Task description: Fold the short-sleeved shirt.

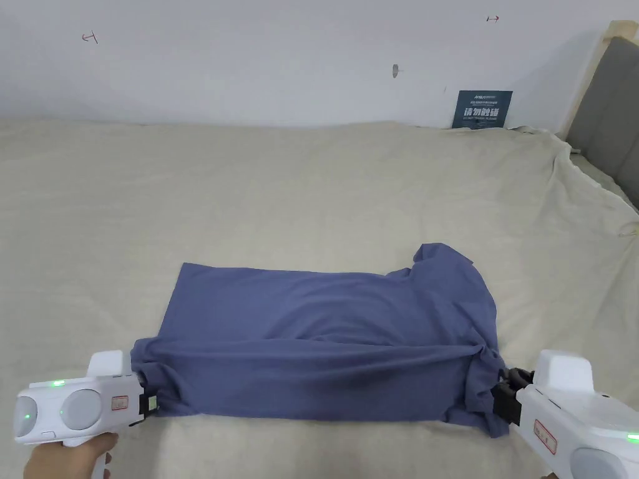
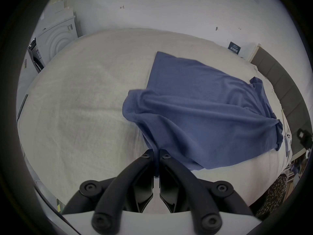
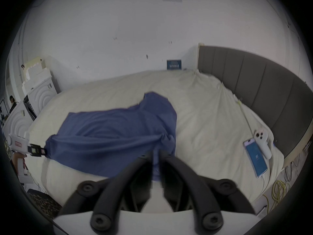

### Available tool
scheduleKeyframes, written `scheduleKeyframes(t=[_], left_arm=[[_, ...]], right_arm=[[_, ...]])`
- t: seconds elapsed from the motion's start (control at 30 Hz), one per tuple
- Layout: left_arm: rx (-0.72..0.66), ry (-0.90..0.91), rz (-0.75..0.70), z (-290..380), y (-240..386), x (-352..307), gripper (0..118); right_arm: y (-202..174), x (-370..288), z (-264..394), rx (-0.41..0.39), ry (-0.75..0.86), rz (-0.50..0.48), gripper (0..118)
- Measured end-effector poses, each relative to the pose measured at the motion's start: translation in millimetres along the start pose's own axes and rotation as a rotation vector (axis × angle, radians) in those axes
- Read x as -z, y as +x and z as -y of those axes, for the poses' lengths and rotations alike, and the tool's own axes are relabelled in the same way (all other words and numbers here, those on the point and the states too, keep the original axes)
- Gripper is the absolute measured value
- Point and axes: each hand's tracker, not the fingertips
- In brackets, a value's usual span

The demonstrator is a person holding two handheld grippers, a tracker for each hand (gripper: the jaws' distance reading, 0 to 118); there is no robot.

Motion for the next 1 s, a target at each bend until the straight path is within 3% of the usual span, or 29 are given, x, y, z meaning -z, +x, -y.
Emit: scheduleKeyframes(t=[0.07,0.1,0.23,0.33,0.4,0.53,0.67,1.0], left_arm=[[0.024,0.016,0.009,-3,-1,-8,2],[0.027,0.02,0.011,-5,-2,-10,2],[0.016,0.039,0.031,-9,-3,-18,2],[0.019,0.038,0.029,-8,-3,-17,2],[0.019,0.032,0.027,-8,-4,-14,2],[-0.009,0.027,0.031,-4,-7,-12,2],[-0.038,0.024,0.033,1,-12,-10,2],[-0.149,0.086,0.045,19,-26,-36,2]], right_arm=[[5,18,9,-0.006,-0.072,0.02,67],[6,25,12,0.0,-0.103,0.007,84],[11,56,26,0.002,-0.192,0.019,88],[6,68,31,0.025,-0.214,0.012,85],[8,78,32,0.041,-0.228,0.018,76],[14,93,36,0.06,-0.263,0.004,18],[21,92,38,0.056,-0.256,-0.015,11],[37,38,26,0.105,-0.14,-0.073,9]])
